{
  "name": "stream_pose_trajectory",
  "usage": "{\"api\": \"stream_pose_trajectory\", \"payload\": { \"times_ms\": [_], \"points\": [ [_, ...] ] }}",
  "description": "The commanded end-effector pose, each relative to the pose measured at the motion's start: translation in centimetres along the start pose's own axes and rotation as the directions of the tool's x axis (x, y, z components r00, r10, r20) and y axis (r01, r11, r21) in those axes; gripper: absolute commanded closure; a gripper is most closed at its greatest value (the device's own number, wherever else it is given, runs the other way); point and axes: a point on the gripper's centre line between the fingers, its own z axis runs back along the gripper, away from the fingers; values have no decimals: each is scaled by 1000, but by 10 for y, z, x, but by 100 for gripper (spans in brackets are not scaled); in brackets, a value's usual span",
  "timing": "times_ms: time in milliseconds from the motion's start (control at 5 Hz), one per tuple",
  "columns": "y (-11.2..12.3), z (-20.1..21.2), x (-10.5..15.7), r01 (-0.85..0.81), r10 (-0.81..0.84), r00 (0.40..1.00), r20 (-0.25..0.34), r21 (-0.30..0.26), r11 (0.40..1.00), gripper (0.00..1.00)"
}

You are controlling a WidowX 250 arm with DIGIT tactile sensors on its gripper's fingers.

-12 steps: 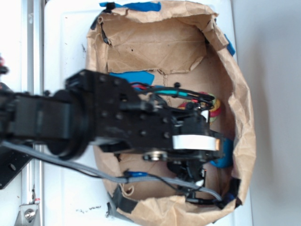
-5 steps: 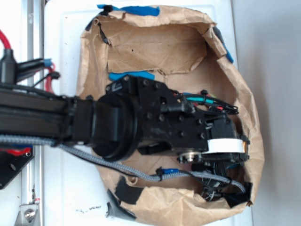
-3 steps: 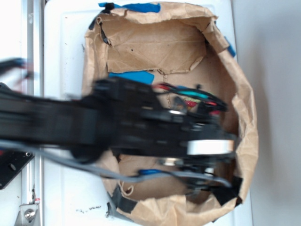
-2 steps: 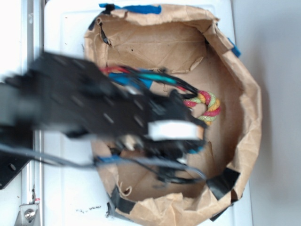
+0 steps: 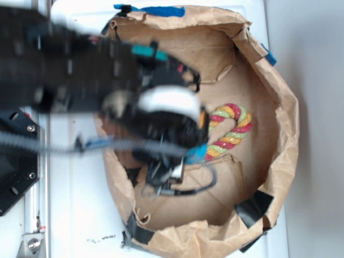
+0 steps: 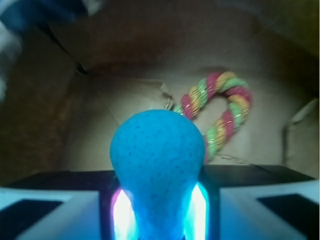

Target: Grab the blue ball.

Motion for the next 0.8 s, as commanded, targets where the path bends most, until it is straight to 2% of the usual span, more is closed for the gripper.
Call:
{"api": "stream_pose_trajectory", "payload": {
  "times_ms": [0, 200, 600],
  "points": [
    [16, 36, 17, -51, 64, 990, -125, 100, 994, 100],
    [2, 45, 24, -20, 26, 997, -67, 78, 997, 100],
    [-4, 39, 29, -6, 14, 997, -71, 103, 995, 100]
  ]
}}
